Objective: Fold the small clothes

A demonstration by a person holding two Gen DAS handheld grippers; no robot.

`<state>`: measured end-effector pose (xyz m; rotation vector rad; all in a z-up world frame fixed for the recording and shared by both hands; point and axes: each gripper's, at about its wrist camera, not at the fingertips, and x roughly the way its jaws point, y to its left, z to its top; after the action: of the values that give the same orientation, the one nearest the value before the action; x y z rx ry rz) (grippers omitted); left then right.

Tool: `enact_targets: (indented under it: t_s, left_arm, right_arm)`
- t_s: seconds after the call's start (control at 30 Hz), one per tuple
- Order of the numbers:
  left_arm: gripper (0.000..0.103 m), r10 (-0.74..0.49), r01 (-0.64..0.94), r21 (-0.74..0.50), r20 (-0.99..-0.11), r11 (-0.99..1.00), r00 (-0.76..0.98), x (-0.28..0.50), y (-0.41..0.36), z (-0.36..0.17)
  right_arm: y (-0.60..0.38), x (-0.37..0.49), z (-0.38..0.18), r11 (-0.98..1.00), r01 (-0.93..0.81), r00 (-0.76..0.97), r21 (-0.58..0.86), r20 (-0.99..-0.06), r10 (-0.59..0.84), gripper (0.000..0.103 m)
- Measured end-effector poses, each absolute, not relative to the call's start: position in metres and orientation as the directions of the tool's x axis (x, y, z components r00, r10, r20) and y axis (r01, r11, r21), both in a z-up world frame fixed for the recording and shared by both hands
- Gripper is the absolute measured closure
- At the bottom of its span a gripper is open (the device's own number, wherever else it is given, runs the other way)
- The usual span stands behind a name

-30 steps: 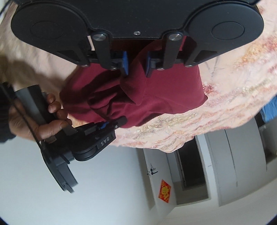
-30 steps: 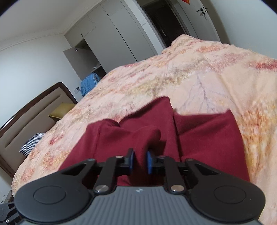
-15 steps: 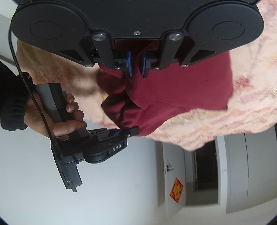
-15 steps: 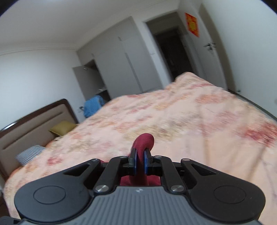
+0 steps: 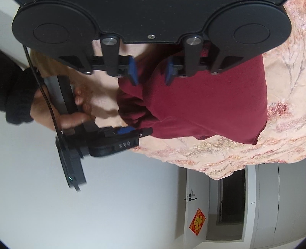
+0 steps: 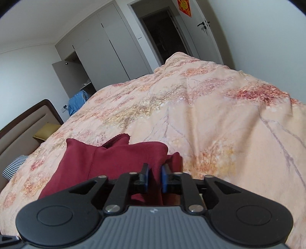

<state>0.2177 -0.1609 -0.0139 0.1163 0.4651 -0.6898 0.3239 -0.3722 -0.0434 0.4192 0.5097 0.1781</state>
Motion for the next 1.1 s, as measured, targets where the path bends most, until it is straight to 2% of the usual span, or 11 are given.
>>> enact_targets:
  t_s: [0.03,0.1,0.17,0.23,0.4,0.57,0.83,0.93,1.1]
  left_arm:
    - [0.048,-0.59,0.633,-0.063,-0.443,0.772,0.675,0.218,-0.159,-0.012]
    - [0.038,-0.6,0.624,-0.102,-0.428,0.775,0.676,0.218,-0.155,-0.009]
    - [0.031,-0.602,0.607,-0.138,-0.413,0.783,0.683,0.218,-0.15,-0.005]
    - [0.02,-0.588,0.58,-0.156,-0.397,0.8,0.705,0.218,-0.145,0.001]
    - [0.004,-0.51,0.478,-0.18,-0.358,0.86,0.782,0.219,-0.129,0.015]
    - [0.001,-0.386,0.324,-0.218,-0.387,0.921,0.837,0.229,-0.109,0.016]
    - [0.001,-0.239,0.024,-0.365,-0.558,0.931,0.794,0.254,-0.069,-0.001]
    - [0.001,-0.225,-0.017,-0.38,-0.584,0.925,0.78,0.257,-0.062,-0.007]
    - [0.001,-0.215,-0.024,-0.363,-0.604,0.931,0.767,0.257,-0.063,-0.011]
  right_arm:
    - [-0.372,0.319,-0.041,0.902,-0.066,0.86,0.426,-0.434,0.268,0.067]
    - [-0.373,0.311,-0.04,0.908,-0.072,0.864,0.413,-0.429,0.264,0.048]
    - [-0.373,0.303,-0.038,0.914,-0.075,0.87,0.398,-0.422,0.255,0.038]
    - [-0.372,0.295,-0.035,0.922,-0.077,0.876,0.378,-0.417,0.244,0.032]
    - [-0.362,0.273,-0.028,0.951,-0.101,0.887,0.292,-0.407,0.22,0.014]
    - [-0.349,0.249,-0.029,0.972,-0.147,0.887,0.185,-0.409,0.212,0.014]
    - [-0.336,0.246,-0.029,0.972,-0.201,0.879,0.125,-0.416,0.236,0.021]
    - [-0.329,0.252,-0.029,0.972,-0.212,0.873,0.101,-0.427,0.235,0.022]
    - [-0.321,0.26,-0.035,0.969,-0.231,0.862,0.086,-0.445,0.245,0.034]
